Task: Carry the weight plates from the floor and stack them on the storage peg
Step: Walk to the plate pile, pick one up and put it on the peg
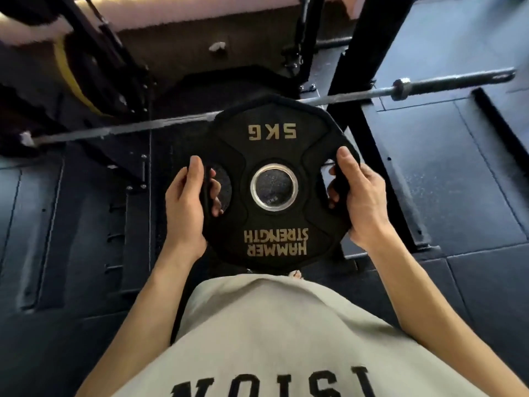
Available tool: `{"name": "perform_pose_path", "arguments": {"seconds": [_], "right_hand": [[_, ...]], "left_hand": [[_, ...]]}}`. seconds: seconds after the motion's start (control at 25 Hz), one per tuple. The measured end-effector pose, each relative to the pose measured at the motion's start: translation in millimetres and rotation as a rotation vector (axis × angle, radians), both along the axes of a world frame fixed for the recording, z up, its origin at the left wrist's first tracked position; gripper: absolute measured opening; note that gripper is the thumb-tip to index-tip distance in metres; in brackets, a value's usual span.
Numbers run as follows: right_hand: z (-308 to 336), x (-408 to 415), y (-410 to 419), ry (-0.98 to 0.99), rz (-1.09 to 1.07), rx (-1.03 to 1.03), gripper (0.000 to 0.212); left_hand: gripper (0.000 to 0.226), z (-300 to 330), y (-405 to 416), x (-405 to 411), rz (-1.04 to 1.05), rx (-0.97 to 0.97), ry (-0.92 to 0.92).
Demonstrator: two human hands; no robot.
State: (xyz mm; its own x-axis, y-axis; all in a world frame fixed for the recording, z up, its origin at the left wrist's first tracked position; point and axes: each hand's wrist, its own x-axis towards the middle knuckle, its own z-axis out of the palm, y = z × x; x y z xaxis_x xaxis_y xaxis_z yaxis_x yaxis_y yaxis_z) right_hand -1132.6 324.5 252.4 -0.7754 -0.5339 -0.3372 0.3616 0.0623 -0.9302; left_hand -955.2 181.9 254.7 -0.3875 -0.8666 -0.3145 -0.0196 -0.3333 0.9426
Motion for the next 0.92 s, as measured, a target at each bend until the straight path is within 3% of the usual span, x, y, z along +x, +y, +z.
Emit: {"name": "perform_pose_path", "arguments": {"seconds": [0.24,0.48,0.72,0.92], "right_hand": [[11.6,72.0,-33.4,-0.043,0.521,-0.054,0.035],[27.3,240.4,-55.9,-0.073,1.026,-0.105,0.034],[34.4,447.1,-41.6,-0.051,1.309,-0.093,0.036],[44.8,576.3,-38.2,-0.036,1.463,-0.083,0.036]], "left_hand": [[0.034,19.1,72.8,118.3,0.576,0.023,0.034],[0.038,29.9,161.0,278.1,1.030,-0.066,0.003],[0.036,37.0,235.2,455.3,1.323,-0.135,0.012],[0.039,45.3,265.0,562.4,1.447,-0.151,0.016]]}}
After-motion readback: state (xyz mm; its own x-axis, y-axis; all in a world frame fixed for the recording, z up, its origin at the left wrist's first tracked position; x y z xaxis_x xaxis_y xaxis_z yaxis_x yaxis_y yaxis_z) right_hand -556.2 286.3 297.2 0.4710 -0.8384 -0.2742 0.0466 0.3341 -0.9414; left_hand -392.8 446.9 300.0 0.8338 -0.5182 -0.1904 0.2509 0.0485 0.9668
